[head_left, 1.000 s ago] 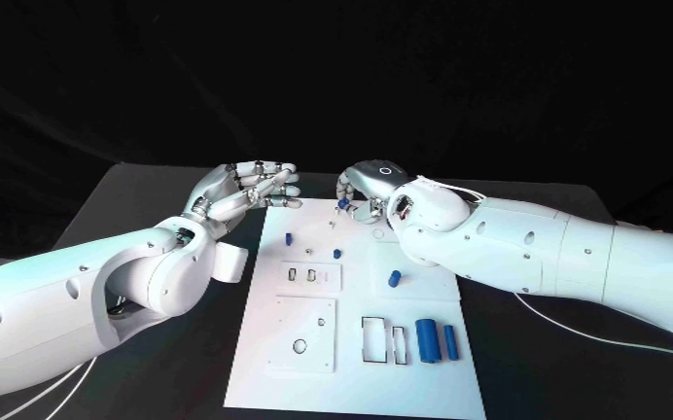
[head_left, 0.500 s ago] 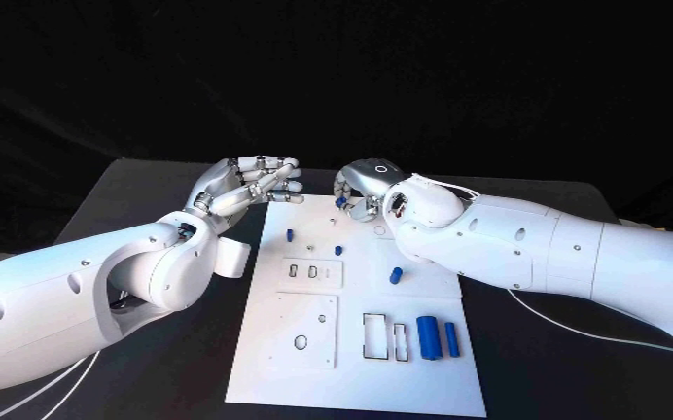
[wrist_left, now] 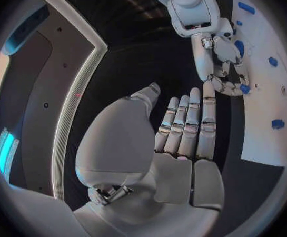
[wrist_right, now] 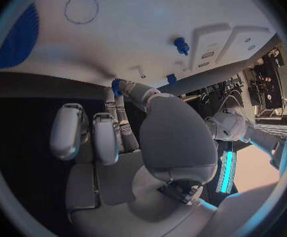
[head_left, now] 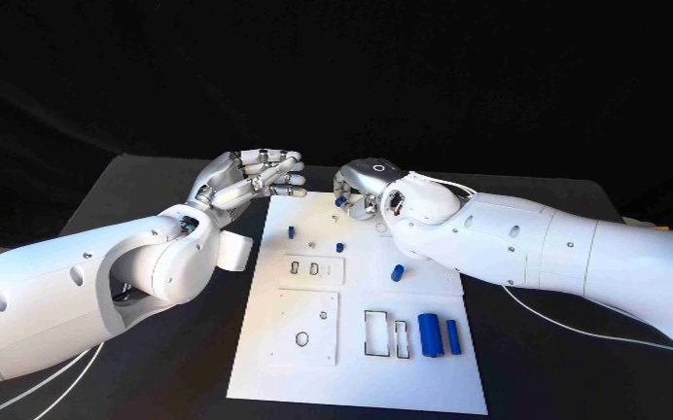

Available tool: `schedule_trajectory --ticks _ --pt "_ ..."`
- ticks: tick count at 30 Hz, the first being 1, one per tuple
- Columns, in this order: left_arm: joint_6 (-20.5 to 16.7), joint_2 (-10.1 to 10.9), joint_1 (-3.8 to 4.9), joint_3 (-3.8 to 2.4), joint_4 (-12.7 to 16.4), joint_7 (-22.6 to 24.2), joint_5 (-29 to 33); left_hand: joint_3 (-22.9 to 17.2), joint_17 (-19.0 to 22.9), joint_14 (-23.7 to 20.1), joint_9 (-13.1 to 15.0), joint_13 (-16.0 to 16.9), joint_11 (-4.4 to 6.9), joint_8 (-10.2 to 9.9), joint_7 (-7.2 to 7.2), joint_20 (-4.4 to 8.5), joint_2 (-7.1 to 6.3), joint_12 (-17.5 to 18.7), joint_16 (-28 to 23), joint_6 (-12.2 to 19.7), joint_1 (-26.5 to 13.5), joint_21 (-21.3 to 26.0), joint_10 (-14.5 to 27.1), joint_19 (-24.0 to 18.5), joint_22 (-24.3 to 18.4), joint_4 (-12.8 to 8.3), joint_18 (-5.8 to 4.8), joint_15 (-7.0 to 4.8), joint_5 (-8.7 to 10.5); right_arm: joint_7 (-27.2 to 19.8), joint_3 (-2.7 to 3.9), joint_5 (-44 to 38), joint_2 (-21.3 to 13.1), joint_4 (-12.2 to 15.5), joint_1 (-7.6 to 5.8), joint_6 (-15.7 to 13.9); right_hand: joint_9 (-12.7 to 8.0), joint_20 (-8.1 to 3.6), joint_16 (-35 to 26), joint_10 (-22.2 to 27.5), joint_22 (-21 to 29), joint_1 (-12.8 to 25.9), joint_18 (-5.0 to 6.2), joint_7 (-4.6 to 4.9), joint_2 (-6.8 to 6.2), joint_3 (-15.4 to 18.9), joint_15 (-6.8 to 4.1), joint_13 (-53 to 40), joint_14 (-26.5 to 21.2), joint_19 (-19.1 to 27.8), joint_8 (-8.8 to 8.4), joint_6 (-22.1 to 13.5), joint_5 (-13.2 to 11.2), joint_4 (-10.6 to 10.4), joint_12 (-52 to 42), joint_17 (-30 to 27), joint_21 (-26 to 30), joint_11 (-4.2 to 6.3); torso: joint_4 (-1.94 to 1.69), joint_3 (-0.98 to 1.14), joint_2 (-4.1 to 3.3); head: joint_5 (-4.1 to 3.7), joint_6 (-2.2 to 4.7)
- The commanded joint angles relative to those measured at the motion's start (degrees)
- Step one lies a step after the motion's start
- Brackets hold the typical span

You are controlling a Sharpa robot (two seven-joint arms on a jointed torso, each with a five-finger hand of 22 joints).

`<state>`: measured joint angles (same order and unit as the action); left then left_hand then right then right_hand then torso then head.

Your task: Assemble the parts on the task board

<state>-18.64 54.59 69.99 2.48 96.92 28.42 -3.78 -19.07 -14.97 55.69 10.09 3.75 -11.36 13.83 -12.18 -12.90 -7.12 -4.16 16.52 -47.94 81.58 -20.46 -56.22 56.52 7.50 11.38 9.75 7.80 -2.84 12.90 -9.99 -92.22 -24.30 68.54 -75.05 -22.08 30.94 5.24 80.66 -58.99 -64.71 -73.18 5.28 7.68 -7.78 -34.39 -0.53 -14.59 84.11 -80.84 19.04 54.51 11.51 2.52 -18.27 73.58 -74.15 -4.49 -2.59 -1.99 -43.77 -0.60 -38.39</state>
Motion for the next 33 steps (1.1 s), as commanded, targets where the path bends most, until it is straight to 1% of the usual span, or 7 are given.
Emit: schedule_trajectory --ticks 1,7,11,18,21,27,33 --pt "0.8 -0.2 0.19 -0.06 0.2 0.5 0.2 -0.2 0.0 -0.3 0.0 0.0 0.02 -0.1 -2.57 -0.07 0.03 0.3 -0.3 0.5 -0.5 -0.3 0.5 0.2 0.0 0.0 0.54 0.24 -0.06 -0.6 -0.06 0.0 0.4 -0.4 0.2 1.9 0.2 0.05 0.1 0.6 0.1 0.5 -0.38 0.0 0.03 0.1 0.18 0.0 2.6 -0.1 -0.06 -0.1 -0.2 -0.4 -0.3 -0.2 -0.2 0.05 -0.01 0.03 0.04 0.04 -0.15" --pt "0.9 -0.2 0.31 -0.06 0.2 0.5 0.2 -0.2 0.0 -0.3 0.0 0.0 0.02 -0.1 -2.57 -0.07 0.03 0.3 -0.3 0.5 -0.5 -0.3 0.5 0.2 0.0 0.0 0.54 0.24 -0.06 -0.6 -0.09 0.1 1.0 -1.3 0.29 2.0 0.3 0.33 -0.2 2.0 1.0 1.0 -0.2 0.36 -0.58 0.0 0.52 0.0 2.4 0.4 -1.05 -1.4 -0.8 -0.8 0.0 -0.8 0.5 -0.35 0.0 0.03 0.03 0.03 -0.23" --pt "0.9 -0.2 0.39 -0.06 0.2 0.5 0.2 -0.2 -0.1 -0.3 0.0 0.0 0.01 -0.1 -2.58 -0.08 0.06 0.3 -0.3 0.5 -0.4 -0.3 0.5 0.1 0.0 -0.1 0.54 0.25 -0.06 -0.7 -0.1 0.1 1.1 -1.5 0.31 1.3 -0.4 1.01 -1.3 5.4 3.3 2.2 0.27 0.35 -2.51 0.2 1.25 0.2 1.8 1.6 -4.66 -6.4 -3.6 -1.8 0.6 -2.8 2.3 -1.2 0.12 0.04 0.02 0.22 -0.31" --pt "0.9 -0.1 0.44 -0.06 0.1 0.4 0.2 -0.2 -0.1 -0.3 0.0 0.0 0.0 -0.1 -2.59 -0.08 0.06 0.3 -0.3 0.5 -0.5 -0.3 0.5 0.1 0.0 -0.1 0.54 0.25 -0.06 -0.5 -0.11 0.0 0.1 -0.2 0.31 0.7 0.0 1.44 -1.8 9.1 5.7 2.2 0.77 0.1 -4.16 2.4 1.6 0.2 1.6 2.8 -7.49 -10.7 -2.7 -2.6 -0.1 -3.9 4.4 -1.61 0.09 0.06 0.11 0.24 -0.34" --pt "0.9 0.0 0.45 -0.06 0.0 0.4 0.3 -0.2 -0.1 -0.3 0.0 0.0 -0.01 -0.2 -2.59 -0.08 0.06 0.3 -0.3 0.5 -0.5 -0.3 0.5 0.1 0.0 -0.1 0.54 0.26 -0.06 0.0 -0.1 -0.2 -1.9 2.3 0.26 0.4 0.5 1.45 -1.8 9.8 5.8 2.4 0.8 -0.45 -4.55 3.7 1.57 0.0 1.5 2.7 -7.67 -11.0 -2.8 -3.2 -1.1 -4.0 4.6 -1.53 0.15 0.08 0.14 0.2 -0.26" --pt "1.1 0.3 0.46 -0.05 -0.1 0.5 0.5 -0.2 -0.1 -0.3 0.0 0.0 -0.01 -0.2 -2.59 -0.08 0.06 0.3 -0.3 0.5 -0.5 -0.3 0.5 0.1 0.0 -0.1 0.54 0.26 -0.06 0.0 0.24 1.6 -8.4 9.4 -0.23 -2.9 1.9 1.0 -1.2 7.0 3.0 1.6 0.3 1.46 -4.16 4.6 1.02 -1.0 1.8 1.3 -6.63 -8.3 -1.8 -4.1 -4.6 -3.4 2.9 -0.88 0.5 0.16 0.28 0.2 0.12" --pt "1.3 0.4 0.44 -0.05 -0.5 0.5 0.7 -0.2 -0.2 -0.4 -0.1 0.0 -0.02 -0.2 -2.6 -0.09 0.06 0.4 -0.4 0.6 -0.5 -0.3 0.6 0.1 -0.1 -0.1 0.54 0.27 -0.06 -2.6 1.07 12.4 -16.6 16.3 -1.27 -5.7 3.0 0.22 0.7 -3.4 -2.0 2.2 -0.59 1.58 -5.19 5.7 0.15 -6.4 2.5 -0.7 -6.68 -6.4 3.5 -5.9 -14.9 -0.9 -0.5 0.21 1.09 0.39 0.7 -0.18 0.36"
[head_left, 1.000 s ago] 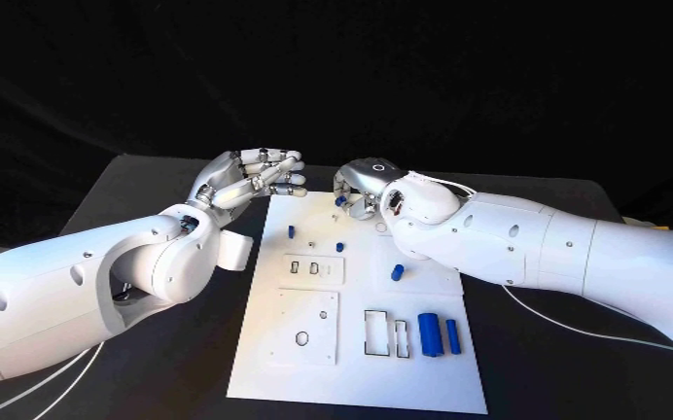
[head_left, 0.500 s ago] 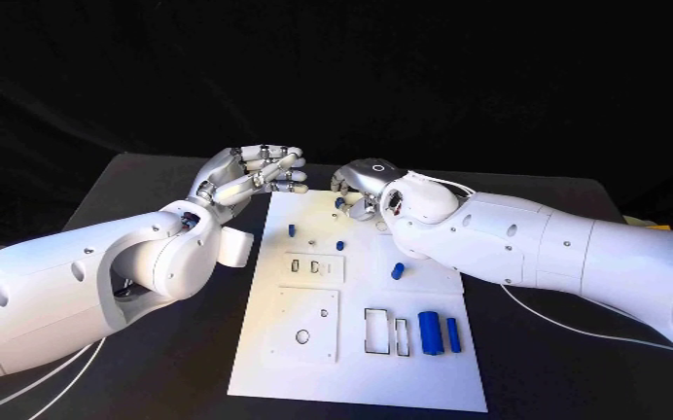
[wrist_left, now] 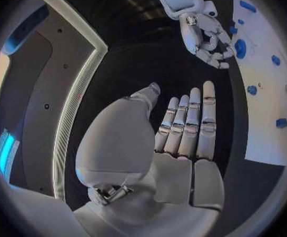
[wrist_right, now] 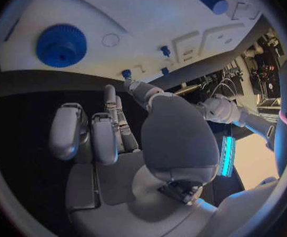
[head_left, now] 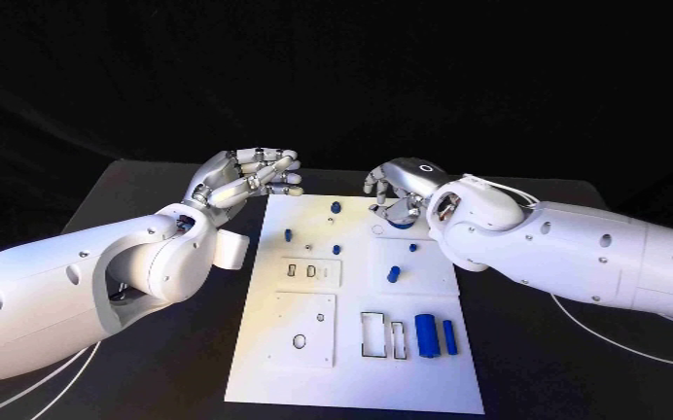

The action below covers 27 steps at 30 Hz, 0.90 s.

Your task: Assemble the parts on the task board

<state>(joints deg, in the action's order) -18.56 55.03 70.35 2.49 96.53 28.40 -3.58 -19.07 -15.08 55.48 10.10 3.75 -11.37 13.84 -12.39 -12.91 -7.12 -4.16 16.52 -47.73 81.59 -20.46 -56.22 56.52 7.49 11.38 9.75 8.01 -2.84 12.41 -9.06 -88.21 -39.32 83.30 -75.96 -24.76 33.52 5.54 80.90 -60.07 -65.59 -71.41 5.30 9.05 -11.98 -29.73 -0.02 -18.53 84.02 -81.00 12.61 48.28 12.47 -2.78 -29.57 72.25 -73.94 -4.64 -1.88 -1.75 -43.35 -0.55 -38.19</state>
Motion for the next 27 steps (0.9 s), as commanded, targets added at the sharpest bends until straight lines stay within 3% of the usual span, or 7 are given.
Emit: schedule_trajectory --ticks 1,2,5,7,9,16,27 --pt "1.3 0.0 0.08 -0.05 -0.2 0.6 0.5 -0.2 0.0 -0.1 -0.1 0.0 -0.02 -0.2 -2.39 -0.09 0.06 0.4 -0.4 0.4 -0.5 -0.3 0.6 0.1 -0.1 -0.1 0.55 0.05 -0.06 -2.8 0.2 10.1 -2.7 2.1 -0.56 -2.6 0.7 -0.19 0.7 -2.1 -1.6 0.7 -0.68 0.13 -1.06 1.5 -0.47 -3.8 2.6 -0.7 -0.14 -0.3 3.5 -0.9 -5.2 0.7 -1.1 0.5 0.54 0.22 0.38 -0.24 0.18" --pt "1.4 0.0 0.08 -0.04 -0.2 0.6 0.5 -0.2 0.0 -0.1 -0.1 0.0 -0.02 -0.2 -2.39 -0.09 0.06 0.4 -0.4 0.4 -0.5 -0.3 0.6 0.1 -0.1 -0.1 0.55 0.05 -0.06 -3.2 0.25 11.4 -3.8 2.5 -0.71 -2.0 1.5 -0.41 1.1 -1.0 -3.9 2.2 -1.08 -0.17 -1.02 2.9 -0.63 -9.0 2.8 -1.5 0.0 -0.8 6.0 -2.5 -11.4 1.2 -2.5 0.64 0.62 0.26 0.43 -0.23 0.22" --pt "1.7 -0.1 0.07 -0.04 -0.3 0.6 0.6 -0.2 -0.1 -0.1 -0.1 0.0 -0.03 -0.2 -2.4 -0.09 0.1 0.4 -0.4 0.4 -0.5 -0.3 0.6 0.1 -0.1 -0.1 0.55 0.06 -0.06 -3.8 0.35 13.8 -6.0 3.0 -0.99 0.7 3.3 -0.44 2.7 -0.3 -7.5 2.5 -1.68 -0.14 -0.96 4.4 -0.36 -23.2 3.3 -2.6 0.95 -2.0 6.4 -3.9 -25.5 3.7 -5.0 0.61 0.76 0.33 0.56 -0.27 0.39" --pt "1.8 -0.1 0.07 -0.04 -0.4 0.6 0.6 -0.2 -0.1 -0.1 -0.1 0.0 -0.03 -0.2 -2.4 -0.09 0.1 0.4 -0.4 0.4 -0.5 -0.3 0.6 0.1 -0.1 -0.1 0.55 0.06 -0.06 -3.7 0.37 14.7 -6.9 2.8 -1.06 2.3 4.1 -0.12 5.1 -8.4 -10.9 2.0 -2.38 0.14 -1.13 5.2 -0.24 -40.4 4.2 -3.8 1.42 -2.9 6.2 -4.1 -39.6 8.3 -7.2 0.36 0.86 0.42 0.59 -0.25 0.36" --pt "1.9 -0.1 0.06 -0.03 -0.4 0.6 0.7 -0.2 -0.1 -0.1 -0.1 0.0 -0.03 -0.2 -2.4 -0.09 0.1 0.4 -0.4 0.4 -0.5 -0.3 0.6 0.1 -0.1 -0.1 0.55 0.06 -0.06 -3.3 0.39 15.1 -7.5 2.4 -1.08 3.9 4.8 0.16 6.6 -12.8 -13.7 1.5 -2.93 0.32 -1.01 5.4 -0.01 -49.5 4.7 -4.8 2.01 -3.2 6.2 -4.3 -46.5 11.4 -9.1 0.11 0.86 0.44 0.55 -0.28 0.32" --pt "2.1 -0.1 0.03 -0.03 -0.3 0.6 0.7 -0.2 -0.1 -0.1 -0.1 0.0 -0.03 -0.2 -2.41 -0.1 0.14 0.4 -0.4 0.4 -0.5 -0.3 0.6 0.1 -0.1 -0.1 0.55 0.06 -0.06 -1.2 0.38 15.1 -7.6 0.0 -0.51 6.4 5.2 0.62 8.0 -15.7 -16.7 0.3 -3.54 0.78 -1.3 5.6 0.49 -55.0 5.4 -5.8 1.96 -4.7 5.1 -3.8 -50.5 14.7 -11.1 -0.33 0.75 0.46 0.5 -0.54 0.14" --pt "2.1 0.1 0.01 -0.02 -0.2 0.6 0.9 -0.2 -0.2 0.0 -0.1 0.0 -0.07 -0.3 -2.48 -0.11 0.42 0.4 -0.4 0.4 -0.7 -0.4 0.7 0.1 -0.1 0.1 0.57 0.06 -0.06 1.2 0.29 12.5 -4.9 -2.9 0.7 5.7 5.3 0.83 8.4 -15.8 -17.7 -0.2 -3.75 1.01 -0.95 5.5 0.72 -55.5 5.5 -6.2 1.84 -5.4 4.4 -3.7 -50.8 15.7 -11.8 -0.55 0.56 0.31 0.43 -0.32 0.22"
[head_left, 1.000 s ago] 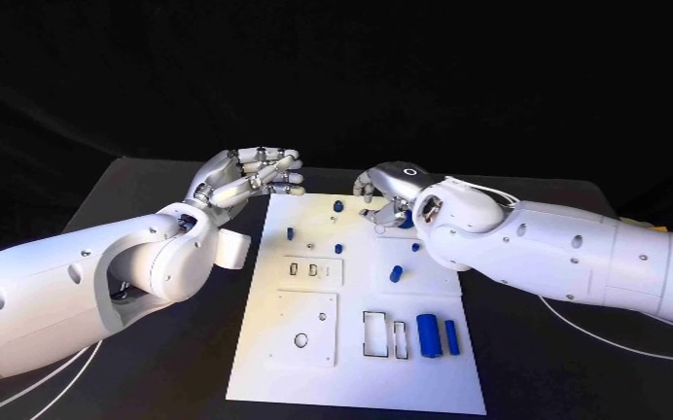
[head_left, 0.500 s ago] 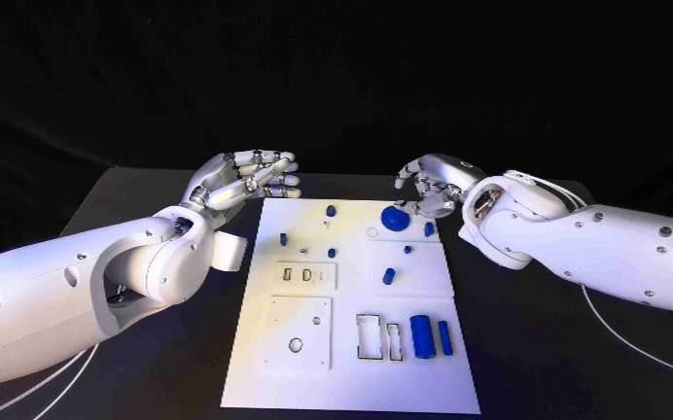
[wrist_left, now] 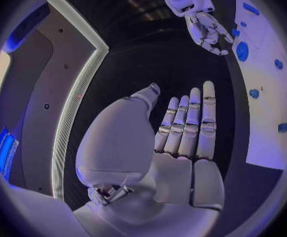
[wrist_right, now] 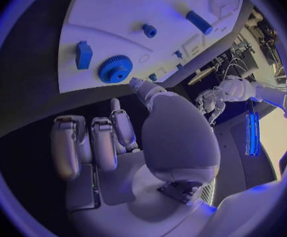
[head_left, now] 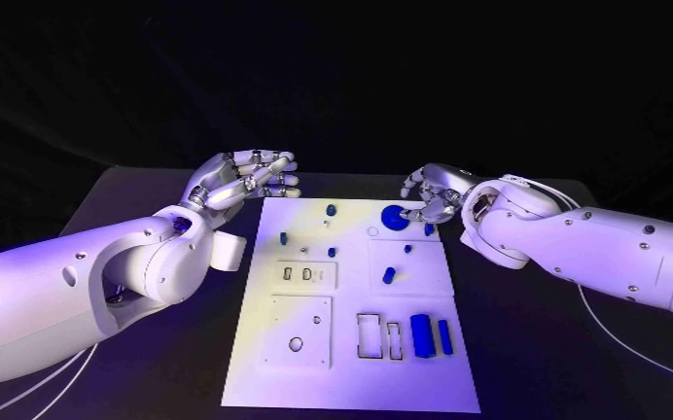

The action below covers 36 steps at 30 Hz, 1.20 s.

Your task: Assemble the parts on the task board

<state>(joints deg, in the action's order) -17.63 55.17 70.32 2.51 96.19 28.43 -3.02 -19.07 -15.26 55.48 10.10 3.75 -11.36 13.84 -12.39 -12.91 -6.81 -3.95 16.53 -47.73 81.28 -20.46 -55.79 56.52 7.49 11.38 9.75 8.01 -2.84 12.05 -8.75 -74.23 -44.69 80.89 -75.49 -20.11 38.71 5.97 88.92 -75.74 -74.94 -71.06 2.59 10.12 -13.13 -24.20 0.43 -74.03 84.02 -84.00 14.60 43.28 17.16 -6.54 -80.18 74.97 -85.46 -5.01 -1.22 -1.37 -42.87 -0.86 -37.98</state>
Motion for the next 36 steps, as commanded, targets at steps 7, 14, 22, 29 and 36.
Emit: schedule_trajectory --ticks 7,14,22,29,36 --pt "1.2 0.0 0.04 -0.04 0.2 0.5 0.4 -0.2 -0.1 0.0 -0.1 0.0 -0.07 -0.3 -2.49 -0.11 0.15 0.2 -0.4 0.4 -0.4 -0.4 0.3 0.2 -0.1 0.1 0.57 0.06 -0.06 2.2 -0.1 -1.9 2.2 -2.3 0.96 1.0 0.1 0.52 0.5 0.3 -8.6 -0.5 -1.09 0.1 0.28 0.1 0.4 0.2 5.6 -3.3 -0.36 -1.0 -0.6 0.0 0.0 13.2 -0.4 -0.32 -0.04 -0.13 -0.08 0.11 -0.28" --pt "1.1 0.1 0.04 -0.04 0.3 0.5 0.4 -0.2 -0.1 0.0 -0.1 0.0 -0.07 -0.3 -2.49 -0.11 0.15 0.2 -0.4 0.4 -0.4 -0.4 0.3 0.2 -0.1 0.1 0.57 0.06 -0.06 2.4 -0.16 -2.0 3.1 -3.4 1.43 1.6 0.1 0.63 0.5 0.8 -8.7 -0.6 -1.11 0.25 0.31 0.2 0.53 0.5 5.6 -3.3 -0.58 -1.6 -0.8 0.0 0.3 13.3 -0.5 -0.47 -0.01 -0.12 -0.07 0.12 -0.51" --pt "1.1 0.1 0.05 -0.04 0.3 0.4 0.4 -0.2 -0.1 0.0 -0.1 0.0 -0.07 -0.3 -2.49 -0.11 0.15 0.2 -0.4 0.4 -0.4 -0.4 0.3 0.2 -0.1 0.1 0.57 0.06 -0.06 2.7 -0.24 -2.3 4.0 -4.5 1.8 2.3 0.1 0.67 0.5 1.0 -8.7 -0.6 -1.12 0.29 0.38 0.2 0.57 0.7 5.6 -3.3 -0.63 -1.7 -0.9 -0.1 0.4 13.4 -0.5 -0.51 -0.01 -0.05 -0.11 0.35 -0.68" --pt "1.1 0.1 0.05 -0.04 0.3 0.3 0.4 -0.3 -0.2 0.1 0.0 0.0 -0.08 -0.3 -2.5 -0.11 0.26 0.2 -0.4 0.4 -0.4 -0.4 0.3 0.2 -0.1 0.2 0.58 0.05 -0.07 2.4 -0.29 -2.0 4.4 -5.2 2.09 2.9 0.1 0.73 0.5 1.1 -8.7 -0.6 -1.11 0.35 0.58 0.1 0.62 0.7 5.6 -3.3 -0.64 -1.8 -0.9 -0.1 0.4 13.4 -0.5 -0.56 0.02 0.02 -0.12 0.26 -0.92" --pt "1.1 0.1 0.05 -0.04 0.3 0.3 0.4 -0.3 -0.2 0.1 0.0 0.0 -0.08 -0.3 -2.5 -0.11 0.26 0.2 -0.4 0.4 -0.4 -0.4 0.3 0.2 -0.1 0.2 0.58 0.05 -0.07 1.9 -0.32 -1.7 4.6 -5.4 2.41 2.6 0.4 0.9 0.5 0.8 -8.9 -1.4 -1.14 0.36 1.75 -0.9 0.72 0.2 5.6 -3.3 0.02 -1.0 -0.6 0.0 0.1 13.4 -0.6 -0.59 0.06 0.03 -0.12 0.41 -1.15"
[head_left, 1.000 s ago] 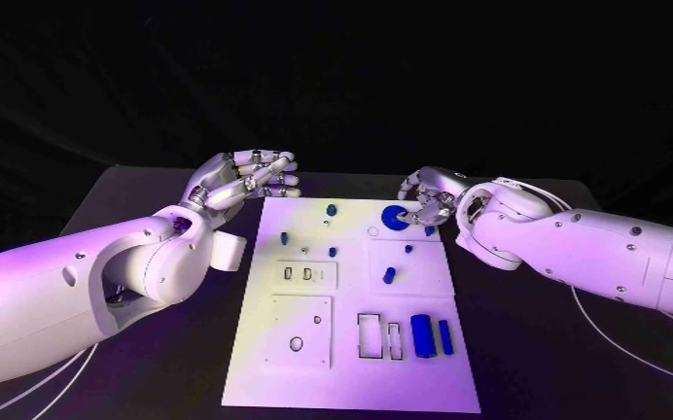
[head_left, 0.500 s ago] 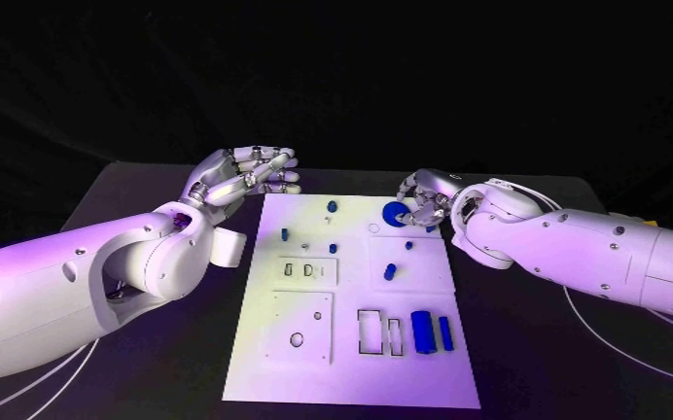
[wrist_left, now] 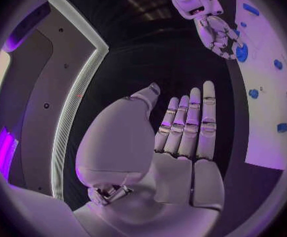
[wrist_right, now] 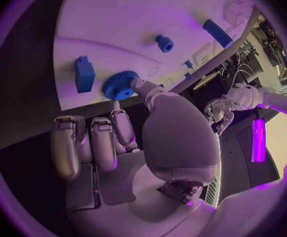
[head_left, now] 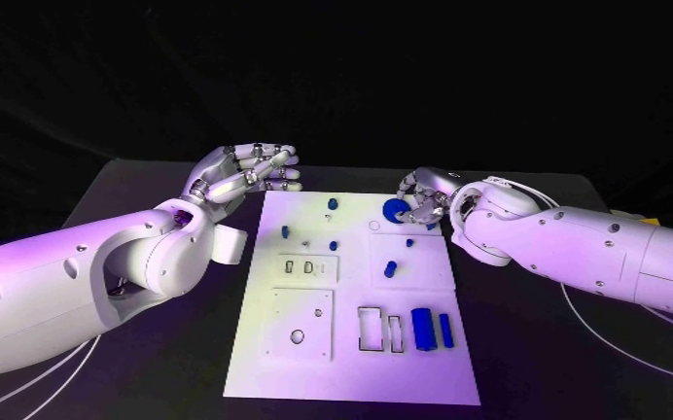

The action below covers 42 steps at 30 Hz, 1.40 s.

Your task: Assemble the parts on the task board

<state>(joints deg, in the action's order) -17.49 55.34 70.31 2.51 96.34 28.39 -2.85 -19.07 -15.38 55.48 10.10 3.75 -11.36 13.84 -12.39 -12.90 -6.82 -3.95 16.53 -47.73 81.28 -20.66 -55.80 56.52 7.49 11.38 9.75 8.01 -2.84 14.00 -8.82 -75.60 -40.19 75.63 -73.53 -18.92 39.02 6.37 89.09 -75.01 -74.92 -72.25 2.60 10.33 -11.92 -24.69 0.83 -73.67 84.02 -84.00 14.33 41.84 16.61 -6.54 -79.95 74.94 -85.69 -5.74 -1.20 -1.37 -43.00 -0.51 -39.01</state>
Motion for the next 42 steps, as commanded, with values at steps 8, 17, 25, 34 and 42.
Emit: schedule_trajectory --ticks 8,17,25,34,42 --pt "1.1 -0.1 0.05 -0.04 0.1 0.1 0.2 -0.3 -0.1 0.1 0.0 0.0 -0.09 -0.3 -2.51 -0.11 0.29 0.2 -0.4 0.4 -0.5 -0.3 0.4 0.2 -0.1 0.2 0.59 0.05 -0.06 -1.2 -0.26 -0.6 0.1 -0.2 0.57 -3.5 0.2 -0.22 0.5 -2.0 -9.9 -1.4 -1.34 -1.23 4.09 -4.9 -0.64 -2.0 5.7 -3.7 2.15 5.8 -5.8 0.5 -1.1 13.9 -1.0 1.35 0.04 -0.01 0.05 0.04 -0.18" --pt "1.4 -0.1 0.05 -0.04 0.0 -0.2 0.2 -0.2 -0.1 0.1 -0.1 0.0 -0.12 -0.4 -2.55 -0.12 0.32 0.2 -0.4 0.4 -0.5 -0.3 0.4 0.2 -0.1 0.2 0.58 0.07 -0.06 -0.4 -0.26 -2.8 0.0 0.1 0.59 -7.3 0.3 -0.71 0.6 -2.6 -10.6 -1.7 -1.5 -1.94 4.77 -6.5 -1.18 -2.4 5.7 -4.0 2.71 7.4 -5.6 1.3 -1.3 14.0 -1.4 1.99 -0.03 -0.03 0.05 0.0 -0.17" --pt "1.5 0.0 0.05 -0.04 -0.1 -0.4 0.2 -0.2 -0.2 0.1 -0.1 0.0 -0.14 -0.4 -2.58 -0.13 0.32 0.3 -0.4 0.5 -0.6 -0.3 0.5 0.2 -0.1 0.3 0.57 0.09 -0.06 0.2 -0.22 -4.4 -0.7 2.9 0.48 -9.8 0.2 -0.85 0.6 -2.6 -10.7 -1.1 -1.5 -1.96 4.19 -6.4 -1.28 -2.4 5.7 -4.0 2.63 7.5 -5.6 1.3 -1.3 14.0 -1.4 2.04 -0.03 -0.04 0.07 0.14 0.07" --pt "1.5 -0.2 0.05 -0.04 -0.4 -0.3 0.4 -0.1 -0.2 0.0 -0.1 0.0 -0.19 -0.5 -2.63 -0.16 0.36 0.3 -0.5 0.6 -0.7 -0.3 0.6 0.2 -0.1 0.4 0.56 0.14 -0.05 2.9 -0.1 -11.4 1.1 8.4 -0.82 -8.9 0.0 -0.93 0.6 -2.7 -11.0 0.6 -1.58 -1.94 3.06 -6.0 -1.3 -2.5 5.8 -4.1 2.29 7.5 -6.6 0.8 -1.2 14.1 -1.6 2.03 0.01 -0.01 0.03 0.11 0.32" --pt "1.8 -0.7 0.05 -0.04 -0.9 -0.2 0.5 -0.1 -0.2 0.0 -0.1 0.0 -0.2 -0.5 -2.64 -0.17 0.38 0.3 -0.5 0.6 -0.8 -0.3 0.7 0.1 -0.1 0.4 0.55 0.15 -0.06 3.3 -0.14 -14.1 5.8 7.6 -0.98 -7.6 -0.1 -0.93 0.6 -2.6 -11.0 0.7 -1.59 -1.9 2.89 -6.0 -1.29 -2.4 5.7 -4.1 2.1 7.3 -6.7 0.7 -1.1 14.0 -1.6 2.01 -0.17 -0.08 -0.02 -0.37 0.57"
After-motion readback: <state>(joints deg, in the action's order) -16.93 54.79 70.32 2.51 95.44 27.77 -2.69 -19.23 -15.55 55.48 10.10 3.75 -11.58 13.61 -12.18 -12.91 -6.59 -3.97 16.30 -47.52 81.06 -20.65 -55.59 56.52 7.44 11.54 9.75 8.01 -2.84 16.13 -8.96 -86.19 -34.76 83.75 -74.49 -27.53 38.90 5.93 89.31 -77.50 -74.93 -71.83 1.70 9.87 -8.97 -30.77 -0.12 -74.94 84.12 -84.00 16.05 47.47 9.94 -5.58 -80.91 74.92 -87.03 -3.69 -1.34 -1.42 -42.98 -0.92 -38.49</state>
